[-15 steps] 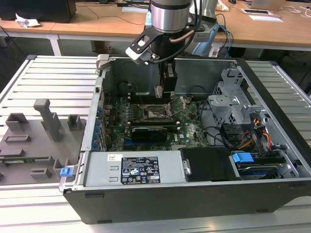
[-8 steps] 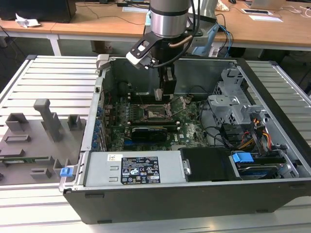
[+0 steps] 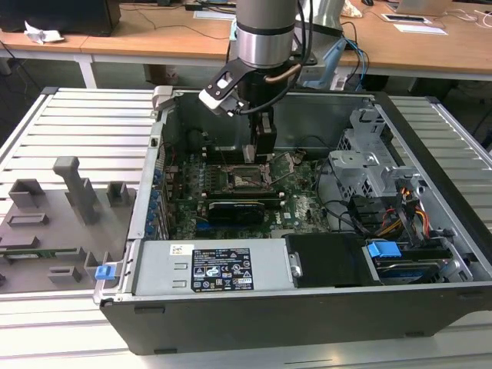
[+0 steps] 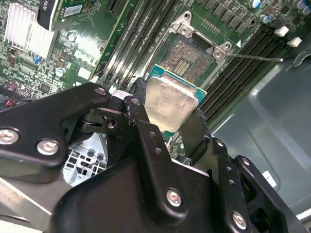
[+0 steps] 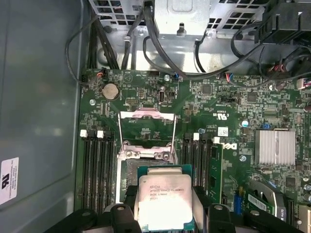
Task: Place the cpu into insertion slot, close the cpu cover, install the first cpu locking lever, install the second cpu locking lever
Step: 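Place the cpu into insertion slot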
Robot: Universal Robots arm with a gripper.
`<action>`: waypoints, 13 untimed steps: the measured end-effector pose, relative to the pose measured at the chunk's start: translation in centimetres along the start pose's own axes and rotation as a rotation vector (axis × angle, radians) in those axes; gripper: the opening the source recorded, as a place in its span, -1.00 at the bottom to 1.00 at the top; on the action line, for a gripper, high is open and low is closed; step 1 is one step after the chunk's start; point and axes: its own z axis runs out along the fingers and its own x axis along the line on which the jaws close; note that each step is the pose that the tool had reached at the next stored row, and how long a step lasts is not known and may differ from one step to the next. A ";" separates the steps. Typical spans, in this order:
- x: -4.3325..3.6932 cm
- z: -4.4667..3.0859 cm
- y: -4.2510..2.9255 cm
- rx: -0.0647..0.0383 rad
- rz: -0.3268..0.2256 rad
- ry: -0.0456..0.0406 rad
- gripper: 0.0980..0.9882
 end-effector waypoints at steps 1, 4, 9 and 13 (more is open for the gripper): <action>0.00 0.07 0.00 0.000 0.000 0.0001 -0.03; 0.00 0.34 -0.02 0.000 0.000 0.0000 -0.03; -0.01 0.68 -0.04 0.000 0.000 0.0000 -0.03; -0.01 0.88 -0.06 0.000 0.000 0.0000 -0.03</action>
